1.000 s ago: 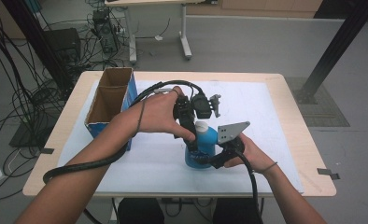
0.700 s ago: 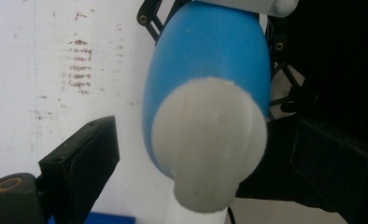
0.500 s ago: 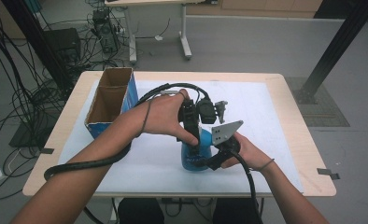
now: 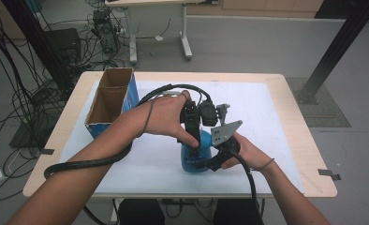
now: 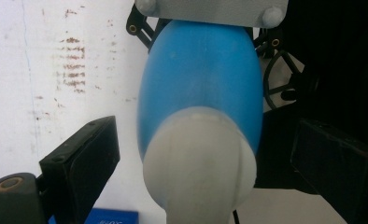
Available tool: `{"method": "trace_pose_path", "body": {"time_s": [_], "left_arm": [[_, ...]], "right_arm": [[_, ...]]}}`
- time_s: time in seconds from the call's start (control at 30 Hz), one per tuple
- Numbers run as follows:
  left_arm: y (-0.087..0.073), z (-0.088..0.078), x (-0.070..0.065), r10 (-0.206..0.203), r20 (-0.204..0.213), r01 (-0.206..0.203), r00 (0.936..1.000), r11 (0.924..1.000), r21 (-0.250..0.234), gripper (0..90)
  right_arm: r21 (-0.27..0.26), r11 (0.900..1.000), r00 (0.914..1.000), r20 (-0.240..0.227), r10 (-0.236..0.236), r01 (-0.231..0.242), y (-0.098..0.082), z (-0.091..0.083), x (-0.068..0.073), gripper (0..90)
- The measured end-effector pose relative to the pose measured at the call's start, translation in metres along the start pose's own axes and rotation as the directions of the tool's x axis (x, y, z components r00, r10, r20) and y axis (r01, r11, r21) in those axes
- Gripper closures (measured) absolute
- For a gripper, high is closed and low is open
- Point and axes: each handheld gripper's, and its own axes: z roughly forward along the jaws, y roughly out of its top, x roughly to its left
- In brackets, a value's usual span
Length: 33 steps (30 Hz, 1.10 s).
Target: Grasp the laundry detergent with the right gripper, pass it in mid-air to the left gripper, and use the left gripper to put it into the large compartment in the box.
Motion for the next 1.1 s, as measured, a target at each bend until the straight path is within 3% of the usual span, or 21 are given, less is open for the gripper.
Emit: {"method": "trace_pose_path", "body": {"time_s": [1.1], "left_arm": [[-0.0033, -0.0013, 0.0018, -0.014, -0.014, 0.014, 0.9998, 0.9999, -0.006, 8.4]], "right_arm": [[-0.025, 1.000, 0.9999, 0.008, 0.008, -0.008, -0.0050, 0.0002, -0.0011, 41.2]]}}
